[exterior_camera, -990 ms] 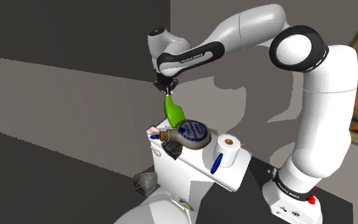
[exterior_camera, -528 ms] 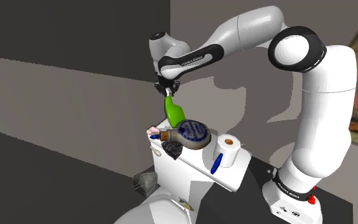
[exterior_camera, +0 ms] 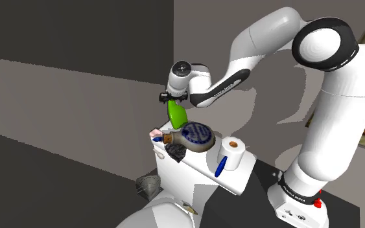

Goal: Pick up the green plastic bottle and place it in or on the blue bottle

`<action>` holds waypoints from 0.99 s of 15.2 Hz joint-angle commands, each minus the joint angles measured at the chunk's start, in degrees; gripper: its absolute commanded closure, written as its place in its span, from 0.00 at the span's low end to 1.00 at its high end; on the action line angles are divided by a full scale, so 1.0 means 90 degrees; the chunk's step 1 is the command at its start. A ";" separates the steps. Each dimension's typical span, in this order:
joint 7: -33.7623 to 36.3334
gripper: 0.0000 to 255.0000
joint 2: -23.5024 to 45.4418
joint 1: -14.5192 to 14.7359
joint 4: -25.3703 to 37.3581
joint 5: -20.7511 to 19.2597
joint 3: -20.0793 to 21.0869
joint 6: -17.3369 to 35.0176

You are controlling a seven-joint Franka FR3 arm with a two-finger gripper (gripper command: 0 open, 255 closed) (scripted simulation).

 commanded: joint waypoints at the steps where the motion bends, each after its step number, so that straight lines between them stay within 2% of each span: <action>1: 0.0104 0.00 0.0153 0.0000 0.0073 -0.0174 -0.0059 0.0110; 10: 0.0164 0.00 0.0289 0.0003 0.0161 -0.0272 -0.0102 0.0150; 11: 0.0164 1.00 0.0289 0.0003 0.0161 -0.0272 -0.0102 0.0150; 15: 0.0159 1.00 0.0278 0.0002 0.0154 -0.0265 -0.0099 0.0148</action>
